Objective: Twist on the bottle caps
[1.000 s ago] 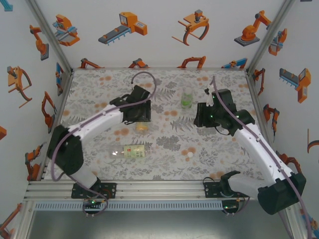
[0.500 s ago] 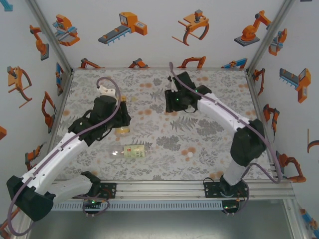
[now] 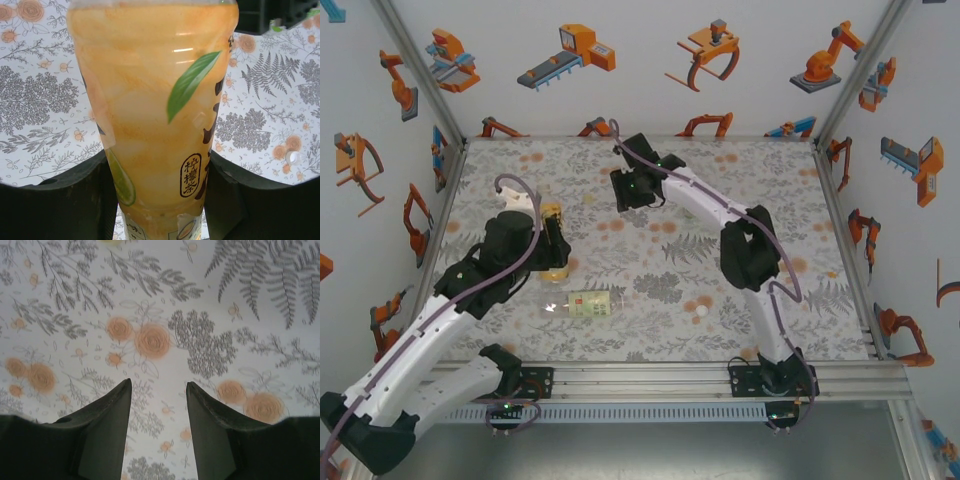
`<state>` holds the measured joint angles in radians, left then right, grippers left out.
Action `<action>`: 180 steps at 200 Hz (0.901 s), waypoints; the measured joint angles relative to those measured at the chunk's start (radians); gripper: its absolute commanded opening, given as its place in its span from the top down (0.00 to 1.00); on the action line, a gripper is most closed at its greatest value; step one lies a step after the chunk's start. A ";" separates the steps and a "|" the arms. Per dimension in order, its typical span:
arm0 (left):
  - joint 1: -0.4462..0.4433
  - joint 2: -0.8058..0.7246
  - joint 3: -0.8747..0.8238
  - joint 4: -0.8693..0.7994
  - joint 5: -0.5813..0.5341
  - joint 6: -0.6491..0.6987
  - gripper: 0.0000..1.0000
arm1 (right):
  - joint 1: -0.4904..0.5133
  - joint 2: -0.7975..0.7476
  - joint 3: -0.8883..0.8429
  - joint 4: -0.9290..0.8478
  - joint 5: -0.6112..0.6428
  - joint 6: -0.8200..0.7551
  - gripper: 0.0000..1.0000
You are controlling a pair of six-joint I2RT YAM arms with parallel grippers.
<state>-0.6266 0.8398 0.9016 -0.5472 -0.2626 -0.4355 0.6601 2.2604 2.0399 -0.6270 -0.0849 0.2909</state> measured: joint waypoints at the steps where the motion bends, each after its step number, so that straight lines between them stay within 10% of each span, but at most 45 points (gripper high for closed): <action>1: 0.000 -0.002 -0.001 0.000 0.000 0.000 1.00 | 0.000 0.008 0.011 -0.001 -0.001 -0.001 0.53; 65: 0.000 -0.086 -0.035 -0.003 -0.005 0.000 1.00 | 0.012 0.261 0.317 -0.003 0.007 -0.027 0.49; 180: 0.000 -0.045 -0.039 0.005 -0.004 0.020 1.00 | 0.070 0.412 0.366 0.265 0.003 -0.106 0.44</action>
<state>-0.6266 0.7948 0.8631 -0.5426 -0.2665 -0.4156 0.7303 2.6728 2.4062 -0.3622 -0.0814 0.1852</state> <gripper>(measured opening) 0.550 0.558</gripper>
